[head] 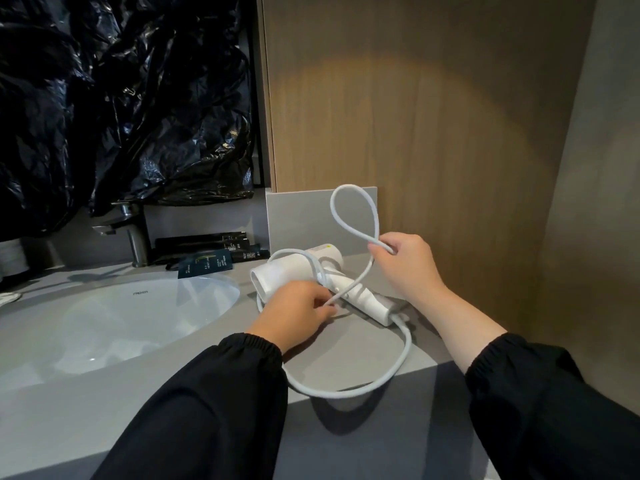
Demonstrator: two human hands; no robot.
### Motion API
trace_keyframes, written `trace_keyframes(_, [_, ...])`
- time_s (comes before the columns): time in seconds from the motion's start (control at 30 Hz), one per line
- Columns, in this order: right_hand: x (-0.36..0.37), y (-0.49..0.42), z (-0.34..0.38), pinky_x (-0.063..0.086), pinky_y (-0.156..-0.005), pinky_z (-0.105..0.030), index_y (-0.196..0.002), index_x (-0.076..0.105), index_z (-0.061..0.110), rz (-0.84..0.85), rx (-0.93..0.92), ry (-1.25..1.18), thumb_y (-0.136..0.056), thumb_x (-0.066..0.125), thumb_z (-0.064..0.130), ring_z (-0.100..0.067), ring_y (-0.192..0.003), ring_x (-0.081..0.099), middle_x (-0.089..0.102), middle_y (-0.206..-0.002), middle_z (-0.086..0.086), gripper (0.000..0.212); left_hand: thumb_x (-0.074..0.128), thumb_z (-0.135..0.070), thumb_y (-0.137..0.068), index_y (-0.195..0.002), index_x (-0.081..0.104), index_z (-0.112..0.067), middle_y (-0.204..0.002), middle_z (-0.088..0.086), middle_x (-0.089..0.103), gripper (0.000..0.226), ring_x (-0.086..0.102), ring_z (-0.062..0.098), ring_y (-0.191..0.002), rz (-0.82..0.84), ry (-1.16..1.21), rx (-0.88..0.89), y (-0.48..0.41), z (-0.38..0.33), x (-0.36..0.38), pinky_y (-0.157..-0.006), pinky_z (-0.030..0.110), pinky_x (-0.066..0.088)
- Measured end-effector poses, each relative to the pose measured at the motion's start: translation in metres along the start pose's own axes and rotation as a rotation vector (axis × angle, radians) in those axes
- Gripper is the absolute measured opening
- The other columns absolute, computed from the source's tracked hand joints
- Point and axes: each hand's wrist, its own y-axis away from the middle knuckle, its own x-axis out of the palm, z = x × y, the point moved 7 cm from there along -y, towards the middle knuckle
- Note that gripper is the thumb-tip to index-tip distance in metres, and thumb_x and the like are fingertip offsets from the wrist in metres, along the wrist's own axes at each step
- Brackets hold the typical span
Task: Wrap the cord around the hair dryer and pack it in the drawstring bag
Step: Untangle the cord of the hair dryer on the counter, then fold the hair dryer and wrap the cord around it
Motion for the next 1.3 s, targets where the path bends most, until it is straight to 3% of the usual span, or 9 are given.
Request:
trace_keyframes(0.17, [-0.047,0.004,0.018,0.046,-0.065,-0.025,-0.122,0.058,0.020,-0.145,0.017,0.024,-0.096,0.056,0.024,-0.015,-0.082,0.054,0.060,-0.094,0.001,0.027,0.062,-0.023,-0.091,-0.073,0.067,-0.013,-0.066,-0.002,0.056,0.021,0.050,0.017,-0.068,-0.141,0.030,0.001,0.002,0.001,-0.008,-0.067,0.031,0.040])
trace_keyframes(0.27, [-0.075,0.013,0.021,0.056,-0.077,-0.040,-0.109,0.066,0.017,-0.241,0.009,0.196,-0.099,0.047,0.019,-0.018,-0.083,0.060,0.065,-0.096,-0.001,0.021,0.060,-0.021,-0.092,-0.066,0.061,-0.014,-0.060,-0.002,0.053,0.027,0.047,0.015,-0.062,-0.204,0.068,-0.024,0.006,0.003,-0.012,-0.059,0.026,0.036])
trace_keyframes(0.37, [-0.102,0.028,0.023,0.056,-0.067,-0.035,-0.101,0.066,0.016,-0.261,0.041,0.337,-0.098,0.050,0.031,-0.017,-0.074,0.060,0.064,-0.084,0.001,0.022,0.059,-0.020,-0.092,-0.060,0.052,-0.018,-0.056,-0.002,0.048,0.033,0.043,0.015,-0.057,-0.300,0.119,-0.080,0.008,0.009,-0.020,-0.053,0.022,0.031])
trace_keyframes(0.53, [-0.126,0.055,0.003,0.048,-0.055,-0.028,-0.102,0.061,0.009,0.062,0.330,0.847,-0.096,0.051,0.013,-0.020,-0.067,0.059,0.059,-0.078,-0.006,0.012,0.057,-0.018,-0.093,-0.065,0.059,-0.008,-0.066,0.012,0.060,0.030,0.053,0.027,-0.068,-0.262,0.139,-0.123,0.011,0.015,-0.017,-0.059,0.021,0.035])
trace_keyframes(0.67, [-0.119,0.075,-0.001,0.046,-0.053,-0.024,-0.095,0.057,0.011,0.260,0.399,0.842,-0.094,0.052,0.010,-0.017,-0.061,0.058,0.058,-0.075,-0.005,0.006,0.055,-0.018,-0.094,-0.063,0.056,-0.017,-0.065,0.005,0.058,0.031,0.050,0.022,-0.067,-0.279,0.164,-0.124,0.015,0.011,-0.020,-0.061,0.021,0.036])
trace_keyframes(0.8, [-0.095,0.082,0.004,0.051,-0.067,-0.028,-0.109,0.061,0.012,0.335,0.353,0.745,-0.092,0.054,0.015,-0.021,-0.080,0.062,0.063,-0.094,-0.005,0.018,0.054,-0.015,-0.094,-0.062,0.053,-0.015,-0.059,0.002,0.051,0.032,0.046,0.022,-0.063,-0.298,0.172,-0.126,0.017,0.010,-0.024,-0.059,0.021,0.034])
trace_keyframes(0.97, [-0.043,0.082,0.034,0.041,-0.101,-0.040,-0.138,0.043,0.014,0.363,0.069,0.611,-0.095,0.051,0.025,-0.028,-0.124,0.042,0.045,-0.137,-0.008,0.045,0.054,-0.015,-0.094,-0.063,0.056,-0.021,-0.063,-0.002,0.055,0.032,0.048,0.013,-0.063,-0.265,0.203,-0.127,0.021,0.008,-0.023,-0.060,0.020,0.038])
trace_keyframes(1.17, [0.028,0.081,0.046,0.042,-0.082,-0.032,-0.128,0.051,0.017,0.477,0.022,0.417,-0.092,0.058,0.028,-0.028,-0.107,0.055,0.061,-0.116,-0.007,0.038,0.061,-0.015,-0.091,-0.059,0.057,-0.026,-0.056,-0.010,0.055,0.034,0.049,0.001,-0.056,-0.261,0.222,-0.092,0.020,0.009,-0.023,-0.053,0.010,0.032])
trace_keyframes(1.3, [0.027,0.073,0.049,0.033,-0.061,-0.031,-0.083,0.062,0.016,0.315,0.038,0.220,-0.096,0.053,0.023,-0.026,-0.078,0.052,0.056,-0.072,-0.001,0.017,0.063,-0.010,-0.089,-0.079,0.071,-0.020,-0.060,-0.016,0.058,0.016,0.050,-0.004,-0.057,-0.222,0.358,-0.114,0.021,0.008,-0.023,-0.052,0.005,0.037])
